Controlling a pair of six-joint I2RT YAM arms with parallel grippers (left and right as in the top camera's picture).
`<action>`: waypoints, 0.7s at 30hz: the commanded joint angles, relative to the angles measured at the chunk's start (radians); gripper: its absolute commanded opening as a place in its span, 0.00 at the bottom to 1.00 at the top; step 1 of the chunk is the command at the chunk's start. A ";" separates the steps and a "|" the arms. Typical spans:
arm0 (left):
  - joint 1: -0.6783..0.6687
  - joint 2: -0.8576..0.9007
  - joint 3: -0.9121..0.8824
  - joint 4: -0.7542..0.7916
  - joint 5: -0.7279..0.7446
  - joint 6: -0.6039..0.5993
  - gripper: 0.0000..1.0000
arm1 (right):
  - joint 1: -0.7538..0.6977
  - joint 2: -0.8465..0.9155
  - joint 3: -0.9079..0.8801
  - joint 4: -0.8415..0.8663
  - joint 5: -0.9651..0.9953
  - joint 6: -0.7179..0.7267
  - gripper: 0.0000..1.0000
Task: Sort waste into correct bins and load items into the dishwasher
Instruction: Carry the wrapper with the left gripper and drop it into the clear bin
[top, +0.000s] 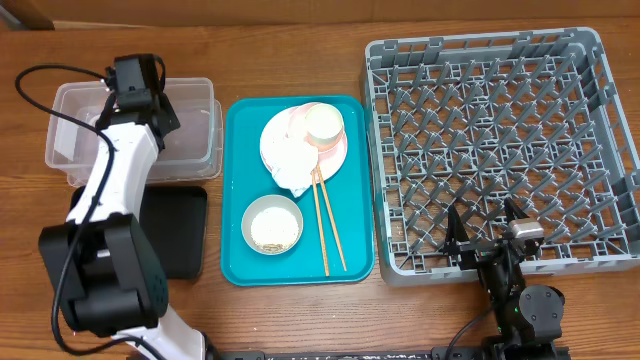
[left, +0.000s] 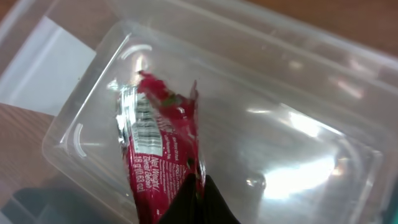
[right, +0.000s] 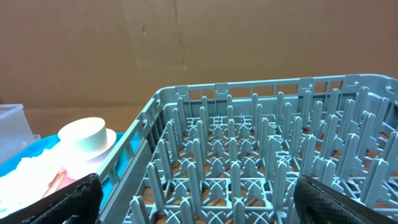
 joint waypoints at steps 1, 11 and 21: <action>0.014 0.042 0.011 0.013 -0.020 0.010 0.04 | 0.005 -0.008 -0.010 0.006 0.006 0.008 1.00; -0.007 0.002 0.079 -0.071 -0.021 0.009 0.85 | 0.005 -0.008 -0.010 0.006 0.006 0.008 1.00; -0.262 -0.300 0.198 -0.433 0.328 -0.037 0.88 | 0.005 -0.008 -0.010 0.006 0.006 0.008 1.00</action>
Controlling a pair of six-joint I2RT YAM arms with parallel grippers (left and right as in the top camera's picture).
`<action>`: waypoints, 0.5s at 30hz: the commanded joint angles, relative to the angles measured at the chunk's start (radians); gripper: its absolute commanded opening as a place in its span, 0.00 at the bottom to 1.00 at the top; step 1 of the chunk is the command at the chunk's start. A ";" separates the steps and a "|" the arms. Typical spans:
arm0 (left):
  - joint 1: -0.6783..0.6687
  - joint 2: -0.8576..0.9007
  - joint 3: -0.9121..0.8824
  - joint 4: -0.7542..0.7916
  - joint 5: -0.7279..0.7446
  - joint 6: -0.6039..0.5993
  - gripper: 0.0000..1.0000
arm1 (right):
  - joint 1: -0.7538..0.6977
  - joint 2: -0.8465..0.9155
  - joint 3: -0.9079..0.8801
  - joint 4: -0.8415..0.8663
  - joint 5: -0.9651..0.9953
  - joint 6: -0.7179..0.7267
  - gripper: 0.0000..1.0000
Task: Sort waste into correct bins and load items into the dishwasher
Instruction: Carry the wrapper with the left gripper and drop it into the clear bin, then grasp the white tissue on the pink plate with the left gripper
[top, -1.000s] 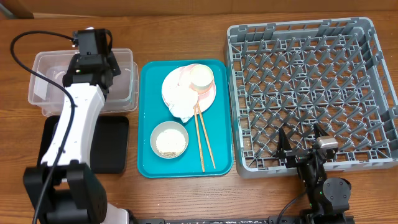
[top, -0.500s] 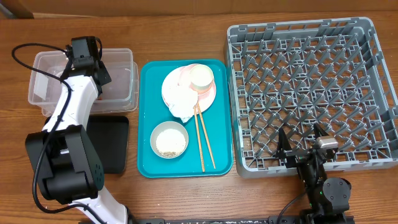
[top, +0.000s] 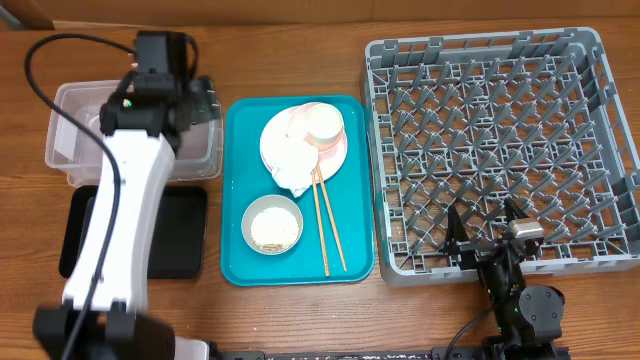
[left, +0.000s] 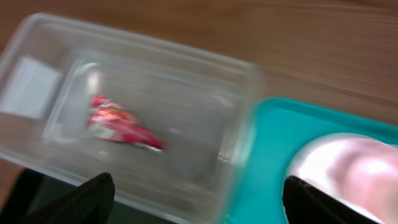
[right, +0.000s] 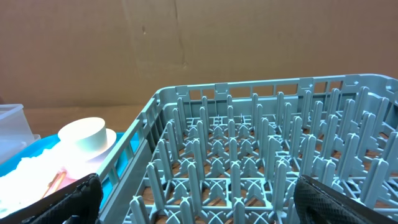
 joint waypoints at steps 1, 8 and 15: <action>-0.085 -0.066 0.023 -0.107 0.272 -0.015 0.88 | 0.005 -0.008 -0.010 0.006 0.006 0.008 1.00; -0.222 -0.029 -0.048 -0.214 0.328 -0.015 0.90 | 0.005 -0.008 -0.010 0.006 0.006 0.008 1.00; -0.238 0.106 -0.107 -0.182 0.331 -0.019 0.92 | 0.005 -0.008 -0.010 0.006 0.006 0.008 1.00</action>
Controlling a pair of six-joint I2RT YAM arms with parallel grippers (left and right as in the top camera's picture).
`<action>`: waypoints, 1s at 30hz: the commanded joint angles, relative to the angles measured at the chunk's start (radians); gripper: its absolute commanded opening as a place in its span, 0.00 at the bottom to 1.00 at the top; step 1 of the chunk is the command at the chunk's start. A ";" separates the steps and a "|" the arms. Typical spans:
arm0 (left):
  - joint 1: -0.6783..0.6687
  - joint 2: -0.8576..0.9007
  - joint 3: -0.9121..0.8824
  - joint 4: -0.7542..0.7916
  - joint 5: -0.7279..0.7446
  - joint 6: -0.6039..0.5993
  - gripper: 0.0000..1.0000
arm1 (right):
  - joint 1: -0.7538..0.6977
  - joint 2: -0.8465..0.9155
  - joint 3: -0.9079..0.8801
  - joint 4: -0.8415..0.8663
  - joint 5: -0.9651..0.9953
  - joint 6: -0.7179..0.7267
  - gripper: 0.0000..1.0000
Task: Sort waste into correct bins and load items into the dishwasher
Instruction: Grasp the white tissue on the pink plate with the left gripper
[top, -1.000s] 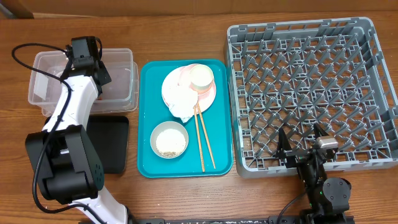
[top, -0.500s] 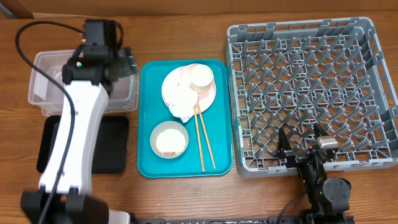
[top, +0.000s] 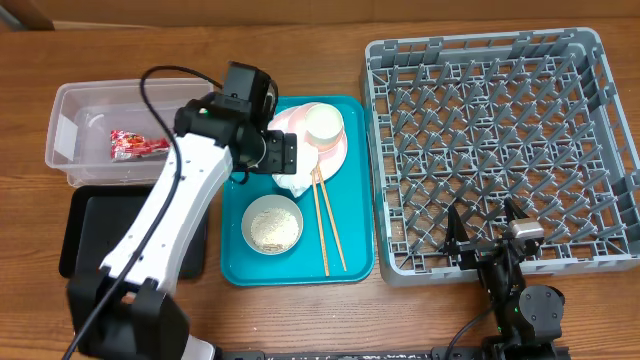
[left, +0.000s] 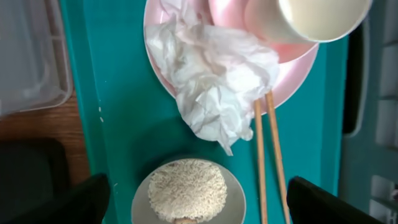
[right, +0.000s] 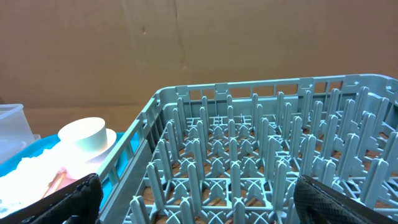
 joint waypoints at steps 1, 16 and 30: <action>-0.004 0.089 -0.022 0.022 0.019 -0.010 0.92 | 0.005 -0.008 -0.010 0.006 0.007 0.009 1.00; -0.034 0.407 -0.022 0.272 0.016 0.029 0.75 | 0.005 -0.008 -0.010 0.006 0.007 0.009 1.00; -0.033 0.235 -0.019 0.263 0.006 0.055 0.07 | 0.005 -0.008 -0.010 0.006 0.007 0.009 1.00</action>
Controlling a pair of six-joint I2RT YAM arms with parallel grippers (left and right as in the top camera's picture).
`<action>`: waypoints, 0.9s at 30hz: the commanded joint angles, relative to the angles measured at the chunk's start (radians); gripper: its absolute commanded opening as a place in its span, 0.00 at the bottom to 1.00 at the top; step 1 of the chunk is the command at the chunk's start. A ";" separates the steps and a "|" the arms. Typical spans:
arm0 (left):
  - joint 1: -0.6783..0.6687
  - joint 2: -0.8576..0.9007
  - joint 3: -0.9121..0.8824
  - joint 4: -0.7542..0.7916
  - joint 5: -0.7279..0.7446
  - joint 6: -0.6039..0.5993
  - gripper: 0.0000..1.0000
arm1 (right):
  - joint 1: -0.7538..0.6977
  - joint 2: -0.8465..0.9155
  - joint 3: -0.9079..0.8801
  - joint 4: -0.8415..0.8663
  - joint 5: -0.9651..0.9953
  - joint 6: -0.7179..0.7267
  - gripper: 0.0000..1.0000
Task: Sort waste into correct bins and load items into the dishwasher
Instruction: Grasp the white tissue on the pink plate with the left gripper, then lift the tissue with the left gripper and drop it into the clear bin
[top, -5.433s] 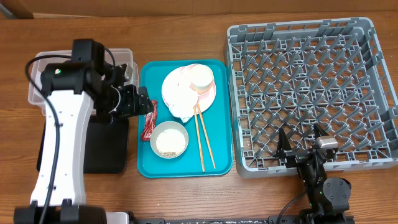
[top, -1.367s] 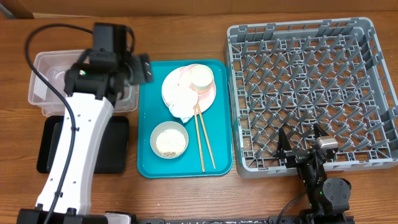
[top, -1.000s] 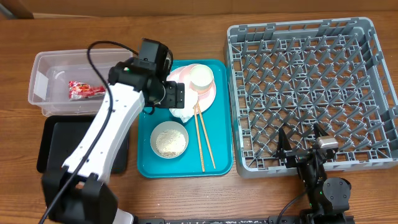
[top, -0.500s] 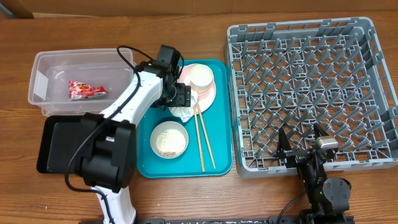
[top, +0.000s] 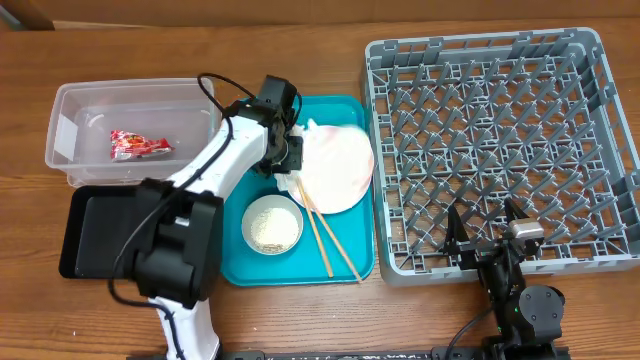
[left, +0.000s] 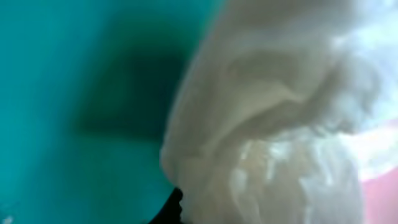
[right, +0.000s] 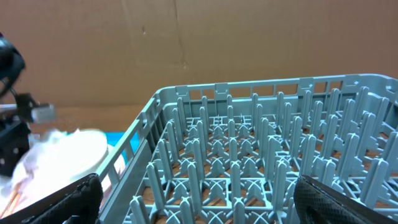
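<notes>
My left gripper is down on the teal tray, at the left edge of the pink plate. It looks shut on the crumpled white napkin, which fills the left wrist view; only one dark fingertip shows. No cup is in view on the plate. A bowl of rice and skewed chopsticks lie in front of the plate. The red wrapper rests in the clear bin. My right gripper hangs open at the near edge of the grey dish rack.
A black bin sits in front of the clear bin, left of the tray. The rack's upright tines fill the right wrist view, with a brown cardboard wall behind them.
My left gripper was open high over the plate and napkin; now it is low at the napkin and looks shut. The plate sits farther right, the chopsticks lie skewed, and the cup no longer shows.
My left gripper first held the red wrapper inside the clear bin. Then it was open above the bin's right end with the wrapper lying in the bin. After that it hung open over the tray, and now it is on the napkin. The right arm stayed still.
</notes>
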 joint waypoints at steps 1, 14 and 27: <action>-0.008 -0.122 0.001 -0.006 0.003 0.019 0.07 | 0.005 -0.008 -0.010 0.006 0.006 0.009 1.00; -0.008 -0.157 0.000 -0.040 -0.023 0.019 0.07 | 0.005 -0.008 -0.010 0.006 0.006 0.009 1.00; -0.008 -0.144 -0.176 0.135 -0.187 0.003 0.06 | 0.005 -0.008 -0.010 0.006 0.006 0.009 1.00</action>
